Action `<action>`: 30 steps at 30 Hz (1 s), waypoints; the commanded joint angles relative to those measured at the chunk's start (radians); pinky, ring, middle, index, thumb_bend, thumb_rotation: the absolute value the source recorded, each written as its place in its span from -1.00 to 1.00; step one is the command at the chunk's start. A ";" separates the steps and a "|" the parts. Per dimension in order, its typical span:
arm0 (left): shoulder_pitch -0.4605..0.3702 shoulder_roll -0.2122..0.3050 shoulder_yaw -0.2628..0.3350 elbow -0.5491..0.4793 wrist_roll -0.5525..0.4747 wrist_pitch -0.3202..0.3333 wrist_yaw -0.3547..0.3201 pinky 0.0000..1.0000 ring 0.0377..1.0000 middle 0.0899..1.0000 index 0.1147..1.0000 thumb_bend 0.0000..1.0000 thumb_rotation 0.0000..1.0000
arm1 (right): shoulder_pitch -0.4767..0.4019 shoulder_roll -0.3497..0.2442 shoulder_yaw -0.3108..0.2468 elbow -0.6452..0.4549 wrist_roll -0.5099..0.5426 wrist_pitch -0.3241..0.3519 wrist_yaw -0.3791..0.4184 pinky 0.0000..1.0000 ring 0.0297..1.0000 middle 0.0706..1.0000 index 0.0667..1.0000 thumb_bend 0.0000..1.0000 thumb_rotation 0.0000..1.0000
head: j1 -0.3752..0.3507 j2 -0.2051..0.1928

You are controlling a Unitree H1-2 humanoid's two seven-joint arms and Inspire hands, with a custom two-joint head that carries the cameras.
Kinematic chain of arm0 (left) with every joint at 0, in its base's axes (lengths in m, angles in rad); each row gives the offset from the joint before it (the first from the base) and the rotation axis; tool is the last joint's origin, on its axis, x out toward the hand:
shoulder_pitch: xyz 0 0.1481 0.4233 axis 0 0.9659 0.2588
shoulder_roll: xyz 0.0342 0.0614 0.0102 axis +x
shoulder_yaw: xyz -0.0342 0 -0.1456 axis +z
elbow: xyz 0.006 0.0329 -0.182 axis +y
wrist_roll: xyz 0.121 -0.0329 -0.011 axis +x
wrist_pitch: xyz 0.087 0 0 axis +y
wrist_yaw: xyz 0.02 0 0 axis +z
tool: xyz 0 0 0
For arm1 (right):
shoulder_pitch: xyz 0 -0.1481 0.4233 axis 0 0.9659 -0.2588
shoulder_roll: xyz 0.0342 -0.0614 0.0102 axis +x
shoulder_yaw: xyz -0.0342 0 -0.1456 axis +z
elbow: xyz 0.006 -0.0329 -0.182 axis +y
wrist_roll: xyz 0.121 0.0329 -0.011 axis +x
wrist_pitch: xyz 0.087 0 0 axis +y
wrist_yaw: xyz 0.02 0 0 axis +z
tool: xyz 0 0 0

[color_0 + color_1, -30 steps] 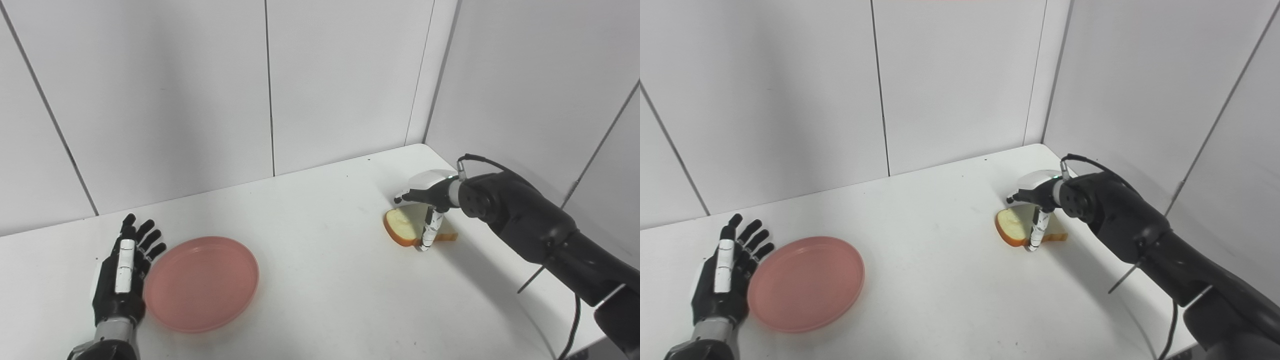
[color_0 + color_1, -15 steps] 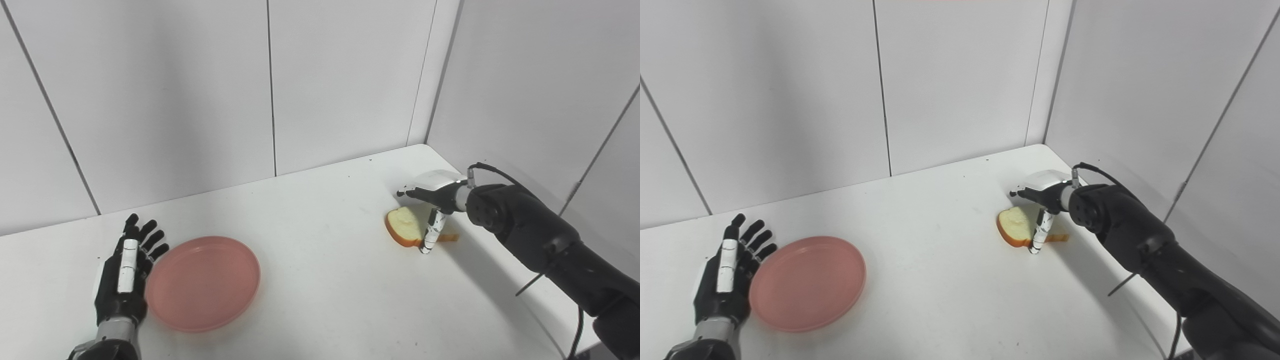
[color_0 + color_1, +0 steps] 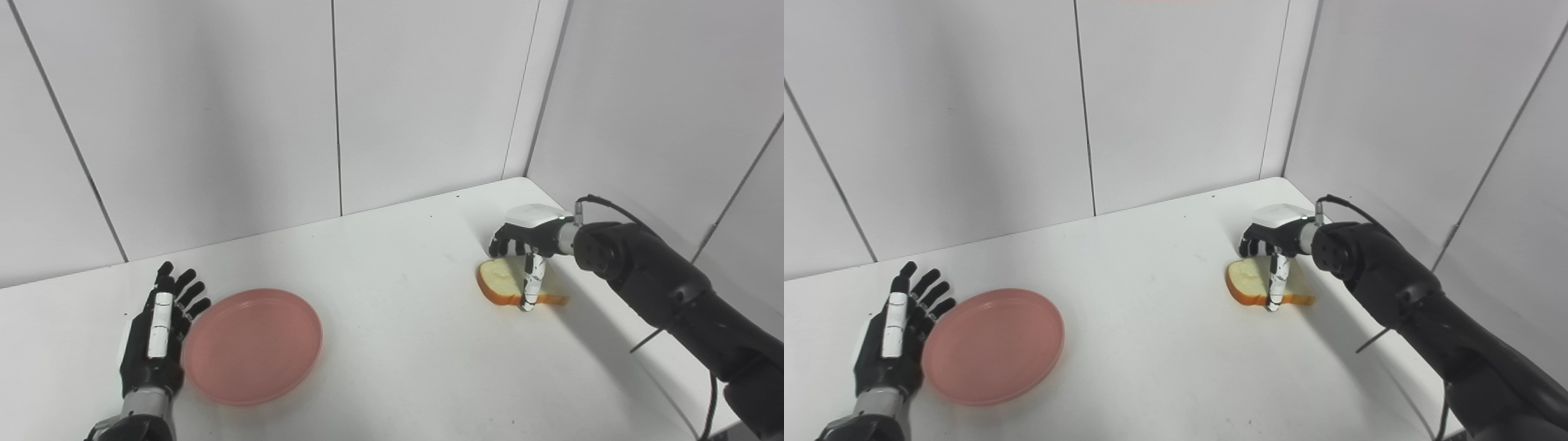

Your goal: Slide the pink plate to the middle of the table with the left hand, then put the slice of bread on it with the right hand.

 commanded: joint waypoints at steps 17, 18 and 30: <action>0.021 -0.002 -0.004 -0.007 0.004 0.068 0.005 0.55 0.70 0.71 0.85 0.70 0.59 | 0.042 -0.013 0.053 -0.043 -0.085 0.039 0.051 -0.18 -0.13 -0.15 -0.06 0.06 -1.00 | 0.003 0.011; 0.021 -0.002 -0.005 -0.008 0.004 0.069 0.005 0.55 0.70 0.72 0.85 0.70 0.59 | 0.042 -0.015 0.052 -0.048 -0.084 0.037 0.052 -0.18 -0.12 -0.15 -0.06 0.06 -1.00 | 0.003 0.011; 0.022 -0.005 -0.007 -0.011 0.007 0.066 0.007 0.54 0.71 0.73 0.86 0.69 0.59 | 0.024 -0.051 0.001 -0.210 -0.083 0.032 0.079 -0.19 -0.10 -0.13 -0.05 0.06 -1.00 | 0.014 0.012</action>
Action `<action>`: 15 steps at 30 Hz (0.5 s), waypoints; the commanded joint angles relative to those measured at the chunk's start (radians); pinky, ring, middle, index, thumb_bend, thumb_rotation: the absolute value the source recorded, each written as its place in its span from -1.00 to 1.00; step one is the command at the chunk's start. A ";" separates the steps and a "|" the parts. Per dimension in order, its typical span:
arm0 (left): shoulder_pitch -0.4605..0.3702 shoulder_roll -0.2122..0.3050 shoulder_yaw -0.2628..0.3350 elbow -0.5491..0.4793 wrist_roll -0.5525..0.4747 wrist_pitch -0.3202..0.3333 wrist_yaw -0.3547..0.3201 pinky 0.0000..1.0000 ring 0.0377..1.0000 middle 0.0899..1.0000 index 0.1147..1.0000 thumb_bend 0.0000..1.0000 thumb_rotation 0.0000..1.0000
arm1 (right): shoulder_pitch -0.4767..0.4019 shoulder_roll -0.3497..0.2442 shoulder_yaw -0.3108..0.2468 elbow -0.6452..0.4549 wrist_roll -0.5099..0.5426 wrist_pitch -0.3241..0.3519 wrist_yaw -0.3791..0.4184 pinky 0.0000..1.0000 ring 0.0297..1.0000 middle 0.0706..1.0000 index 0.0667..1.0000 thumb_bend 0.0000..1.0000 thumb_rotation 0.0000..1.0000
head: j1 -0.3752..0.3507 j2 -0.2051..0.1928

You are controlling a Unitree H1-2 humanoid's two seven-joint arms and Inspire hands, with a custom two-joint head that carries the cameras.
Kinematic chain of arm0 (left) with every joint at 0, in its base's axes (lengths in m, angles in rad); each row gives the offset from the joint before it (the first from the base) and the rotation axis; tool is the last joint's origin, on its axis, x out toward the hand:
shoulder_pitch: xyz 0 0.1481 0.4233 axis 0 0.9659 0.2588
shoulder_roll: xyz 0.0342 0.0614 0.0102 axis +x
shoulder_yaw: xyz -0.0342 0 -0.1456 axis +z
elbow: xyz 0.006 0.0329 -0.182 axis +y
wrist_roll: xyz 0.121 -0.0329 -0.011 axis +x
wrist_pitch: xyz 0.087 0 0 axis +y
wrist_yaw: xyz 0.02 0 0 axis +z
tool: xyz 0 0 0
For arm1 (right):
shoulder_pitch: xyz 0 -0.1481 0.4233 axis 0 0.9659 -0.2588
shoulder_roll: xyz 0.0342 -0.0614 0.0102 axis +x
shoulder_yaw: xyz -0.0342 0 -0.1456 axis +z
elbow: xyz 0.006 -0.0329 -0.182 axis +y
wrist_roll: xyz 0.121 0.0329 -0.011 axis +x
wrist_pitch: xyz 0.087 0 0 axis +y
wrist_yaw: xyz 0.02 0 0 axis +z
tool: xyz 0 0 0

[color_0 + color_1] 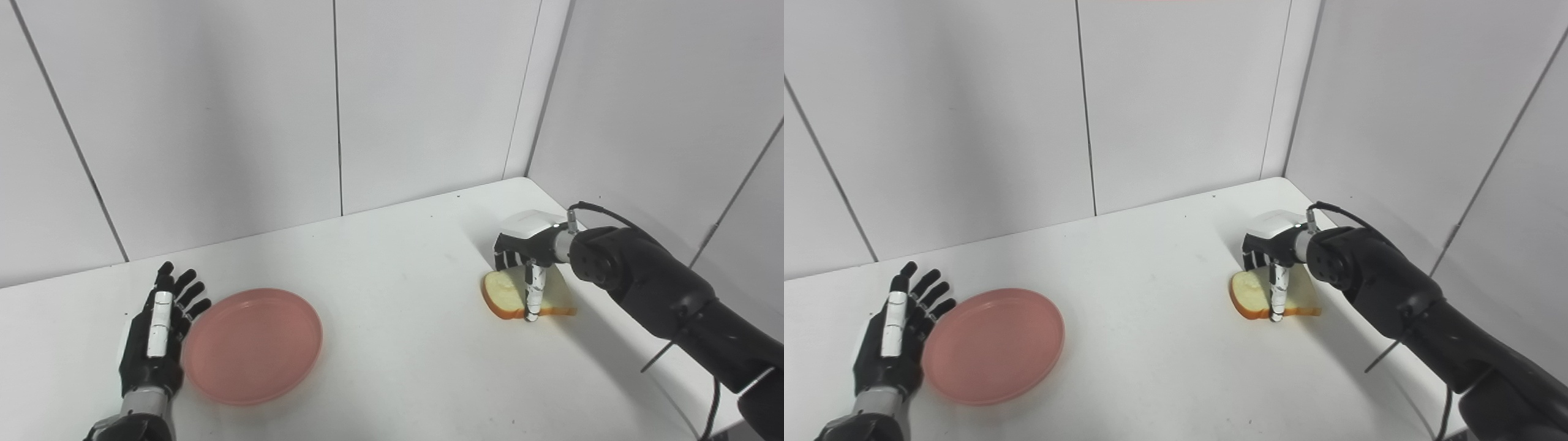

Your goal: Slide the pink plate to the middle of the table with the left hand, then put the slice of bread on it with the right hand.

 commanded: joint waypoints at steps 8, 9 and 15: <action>0.015 -0.007 -0.013 0.016 0.013 0.032 0.013 0.52 0.70 0.72 0.85 0.70 0.61 | -0.051 -0.041 -0.080 -0.154 0.039 -0.005 0.059 -0.27 -0.16 -0.16 -0.03 0.06 -1.00 | 0.010 0.003; 0.014 -0.008 -0.012 0.016 0.013 0.032 0.014 0.52 0.70 0.72 0.85 0.70 0.61 | -0.056 -0.040 -0.083 -0.163 0.040 -0.007 0.063 -0.27 -0.17 -0.16 -0.03 0.06 -1.00 | 0.013 0.003; 0.015 -0.014 -0.015 0.015 0.014 0.032 0.021 0.51 0.69 0.72 0.84 0.69 0.61 | -0.110 -0.020 -0.080 -0.242 0.026 0.044 0.143 -0.21 -0.10 -0.14 -0.04 0.06 -1.00 | 0.032 0.004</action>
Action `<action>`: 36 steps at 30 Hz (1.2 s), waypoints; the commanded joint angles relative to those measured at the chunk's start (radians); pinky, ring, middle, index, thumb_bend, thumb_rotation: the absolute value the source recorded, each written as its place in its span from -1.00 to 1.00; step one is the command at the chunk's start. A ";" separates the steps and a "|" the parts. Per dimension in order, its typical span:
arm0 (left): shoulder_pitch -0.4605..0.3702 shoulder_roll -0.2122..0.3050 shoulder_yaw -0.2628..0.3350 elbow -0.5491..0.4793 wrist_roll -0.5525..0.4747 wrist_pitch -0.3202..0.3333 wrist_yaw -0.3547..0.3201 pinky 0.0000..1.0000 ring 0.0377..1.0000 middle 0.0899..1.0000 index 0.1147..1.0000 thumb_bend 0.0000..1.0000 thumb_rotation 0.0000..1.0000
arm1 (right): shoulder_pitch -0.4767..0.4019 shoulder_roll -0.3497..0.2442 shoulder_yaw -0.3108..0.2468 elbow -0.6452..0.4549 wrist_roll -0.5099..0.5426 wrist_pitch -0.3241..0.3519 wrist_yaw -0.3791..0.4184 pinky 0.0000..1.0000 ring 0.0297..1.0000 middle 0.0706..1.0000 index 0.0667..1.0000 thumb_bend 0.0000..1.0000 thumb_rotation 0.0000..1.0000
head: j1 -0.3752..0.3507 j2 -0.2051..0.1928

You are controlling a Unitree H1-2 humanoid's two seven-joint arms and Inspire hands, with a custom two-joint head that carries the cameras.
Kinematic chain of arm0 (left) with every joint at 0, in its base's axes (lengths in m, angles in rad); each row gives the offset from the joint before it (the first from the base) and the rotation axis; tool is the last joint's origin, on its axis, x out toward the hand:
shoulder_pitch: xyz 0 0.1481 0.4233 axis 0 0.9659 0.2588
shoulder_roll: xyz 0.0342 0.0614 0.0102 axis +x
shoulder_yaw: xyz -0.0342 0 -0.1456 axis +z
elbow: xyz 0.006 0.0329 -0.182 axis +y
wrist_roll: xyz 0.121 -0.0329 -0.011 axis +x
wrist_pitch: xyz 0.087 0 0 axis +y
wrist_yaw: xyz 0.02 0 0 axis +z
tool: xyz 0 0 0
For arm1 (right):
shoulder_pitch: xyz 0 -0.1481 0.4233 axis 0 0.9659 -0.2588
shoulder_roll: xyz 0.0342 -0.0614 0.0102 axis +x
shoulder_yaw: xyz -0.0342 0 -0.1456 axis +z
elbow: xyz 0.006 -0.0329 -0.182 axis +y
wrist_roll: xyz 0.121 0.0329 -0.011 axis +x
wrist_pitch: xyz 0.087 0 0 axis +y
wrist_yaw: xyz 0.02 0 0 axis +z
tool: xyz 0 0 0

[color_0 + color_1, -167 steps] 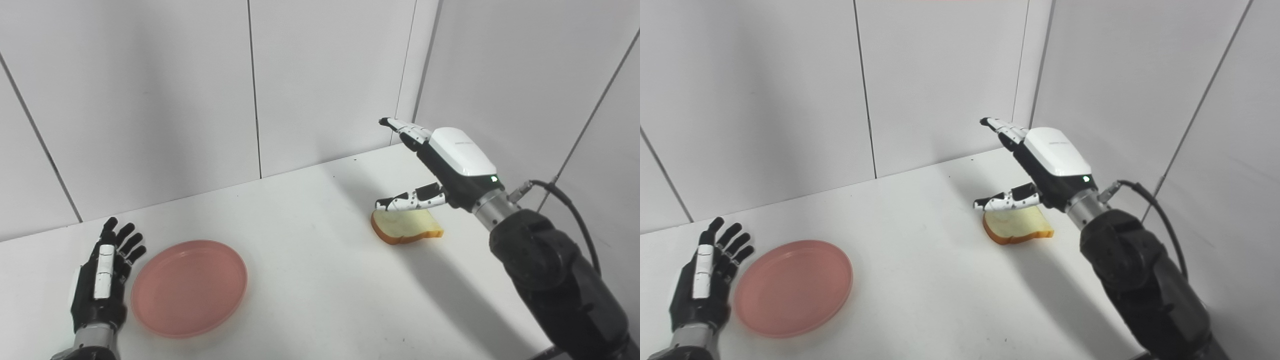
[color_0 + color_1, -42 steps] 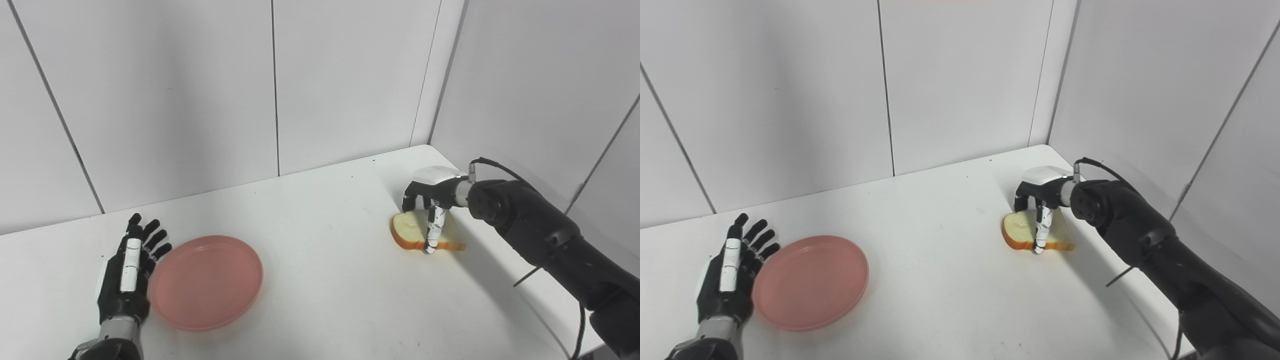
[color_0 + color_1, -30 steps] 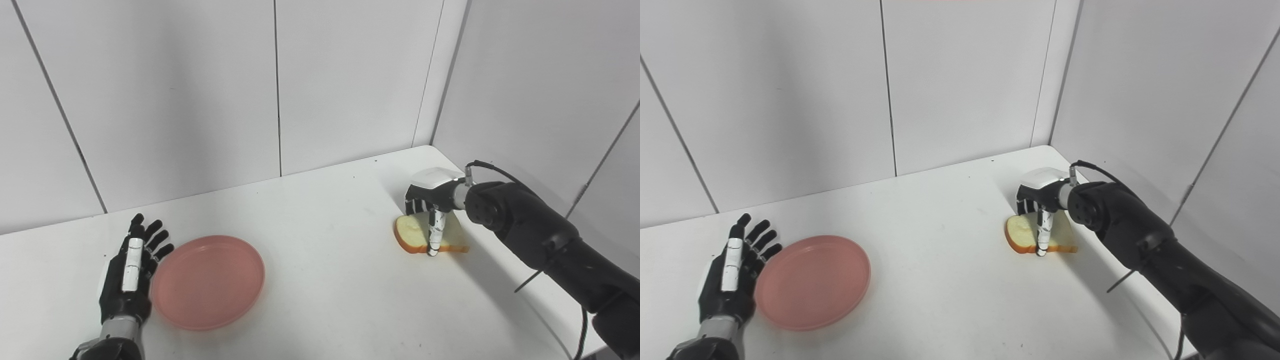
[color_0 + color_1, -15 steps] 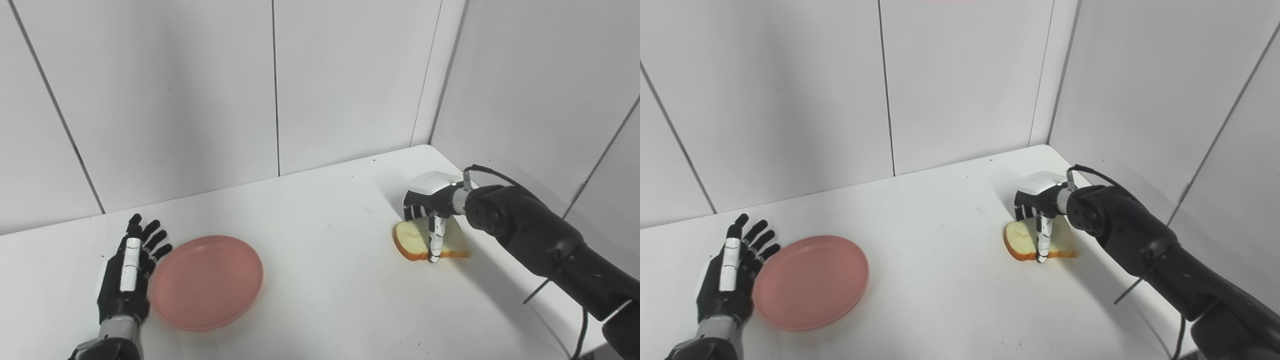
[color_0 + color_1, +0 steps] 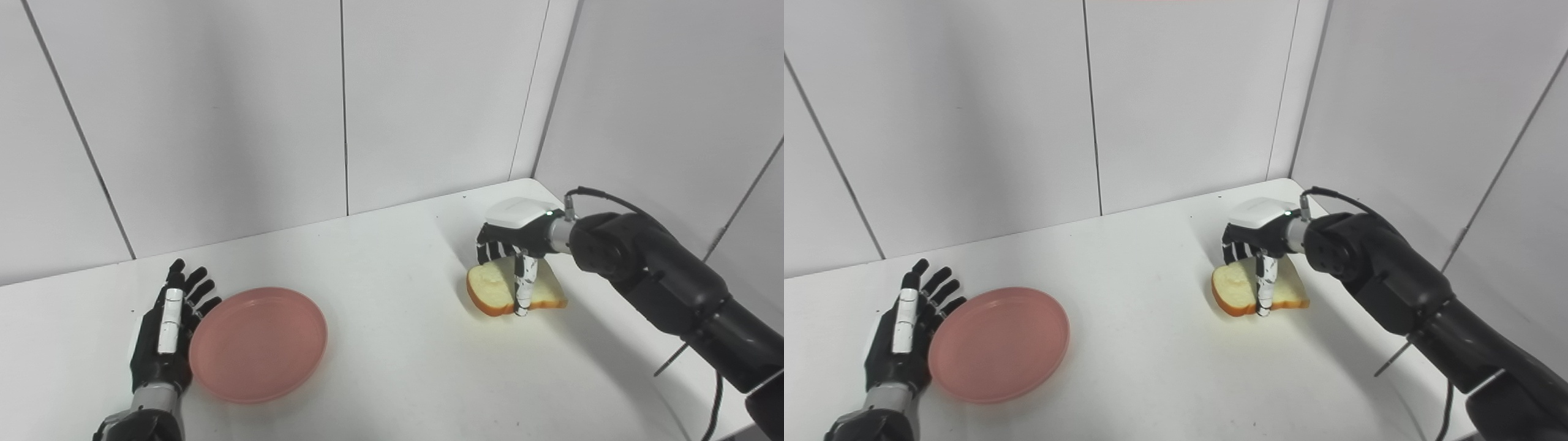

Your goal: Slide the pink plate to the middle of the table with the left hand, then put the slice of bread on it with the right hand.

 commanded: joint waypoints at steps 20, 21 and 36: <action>-0.006 -0.082 -0.029 0.080 0.045 -0.032 0.076 0.54 0.67 0.69 0.82 0.63 0.56 | -0.152 0.211 0.038 -0.112 -0.044 0.017 -0.010 -0.21 -0.08 -0.10 -0.08 0.06 -1.00 | 0.245 0.005; -0.007 -0.083 -0.030 0.082 0.048 -0.034 0.078 0.54 0.68 0.70 0.82 0.61 0.56 | -0.151 0.224 0.039 -0.115 -0.052 0.018 -0.012 -0.20 -0.07 -0.10 -0.08 0.06 -1.00 | 0.245 0.005; -0.032 -0.122 -0.027 0.156 0.066 -0.081 0.135 0.51 0.65 0.67 0.75 0.58 0.50 | -0.197 0.391 0.098 -0.060 -0.093 -0.015 -0.031 -0.20 -0.09 -0.08 -0.11 0.06 -1.00 | 0.394 0.002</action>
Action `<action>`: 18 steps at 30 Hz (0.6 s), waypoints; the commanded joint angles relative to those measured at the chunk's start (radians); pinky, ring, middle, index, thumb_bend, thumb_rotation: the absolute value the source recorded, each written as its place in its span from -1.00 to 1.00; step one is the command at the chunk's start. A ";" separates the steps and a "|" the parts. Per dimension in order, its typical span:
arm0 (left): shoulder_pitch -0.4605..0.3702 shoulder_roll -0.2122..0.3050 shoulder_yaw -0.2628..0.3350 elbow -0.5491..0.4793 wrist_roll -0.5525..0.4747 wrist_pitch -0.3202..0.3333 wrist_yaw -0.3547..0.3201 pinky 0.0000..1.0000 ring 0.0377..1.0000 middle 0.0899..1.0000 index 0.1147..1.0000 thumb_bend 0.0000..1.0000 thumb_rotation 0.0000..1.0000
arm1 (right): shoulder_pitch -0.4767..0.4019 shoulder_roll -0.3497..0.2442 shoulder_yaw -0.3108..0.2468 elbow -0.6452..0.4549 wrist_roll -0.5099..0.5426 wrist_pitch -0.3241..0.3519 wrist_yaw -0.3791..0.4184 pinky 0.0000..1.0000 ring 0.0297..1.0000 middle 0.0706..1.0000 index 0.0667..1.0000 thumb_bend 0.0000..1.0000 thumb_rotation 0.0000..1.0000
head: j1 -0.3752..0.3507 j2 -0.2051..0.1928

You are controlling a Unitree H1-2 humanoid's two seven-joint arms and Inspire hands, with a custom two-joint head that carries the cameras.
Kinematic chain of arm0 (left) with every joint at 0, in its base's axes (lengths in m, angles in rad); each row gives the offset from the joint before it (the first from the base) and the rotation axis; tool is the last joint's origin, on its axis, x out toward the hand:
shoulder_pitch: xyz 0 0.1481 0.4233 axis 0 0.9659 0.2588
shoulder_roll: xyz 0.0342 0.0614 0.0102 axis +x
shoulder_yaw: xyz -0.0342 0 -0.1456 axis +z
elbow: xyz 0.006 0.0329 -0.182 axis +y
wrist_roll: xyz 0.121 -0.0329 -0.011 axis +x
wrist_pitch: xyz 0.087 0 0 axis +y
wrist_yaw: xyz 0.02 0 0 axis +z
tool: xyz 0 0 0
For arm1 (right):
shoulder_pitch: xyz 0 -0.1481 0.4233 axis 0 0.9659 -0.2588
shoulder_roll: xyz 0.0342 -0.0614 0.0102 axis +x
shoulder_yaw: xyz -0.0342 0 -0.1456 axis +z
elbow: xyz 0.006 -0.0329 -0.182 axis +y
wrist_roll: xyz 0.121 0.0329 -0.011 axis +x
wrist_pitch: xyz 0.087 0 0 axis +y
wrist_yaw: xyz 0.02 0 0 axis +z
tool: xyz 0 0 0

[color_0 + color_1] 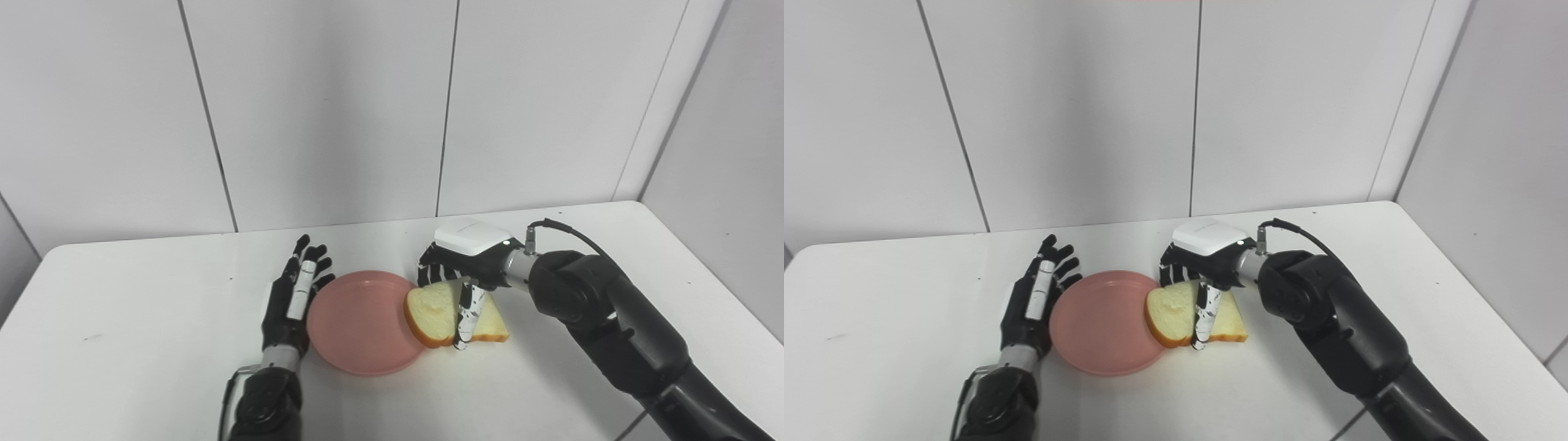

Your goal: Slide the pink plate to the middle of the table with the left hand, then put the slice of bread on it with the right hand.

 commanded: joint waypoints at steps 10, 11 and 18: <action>-0.028 -0.046 0.004 0.121 0.021 -0.007 0.060 0.54 0.65 0.68 0.76 0.62 0.55 | -0.128 0.054 0.041 0.052 -0.027 -0.013 -0.019 -0.33 -0.18 -0.13 -0.06 0.06 -1.00 | 0.082 -0.004; -0.028 -0.048 0.006 0.120 0.021 -0.005 0.061 0.55 0.66 0.69 0.76 0.63 0.54 | -0.134 0.059 0.045 0.058 -0.028 -0.011 -0.018 -0.32 -0.17 -0.13 -0.06 0.06 -1.00 | 0.083 -0.004; -0.030 -0.053 0.012 0.124 0.020 -0.013 0.062 0.58 0.67 0.69 0.78 0.65 0.55 | -0.194 0.084 0.066 0.139 0.015 -0.039 -0.008 -0.28 -0.14 -0.12 -0.06 0.06 -1.00 | 0.099 -0.009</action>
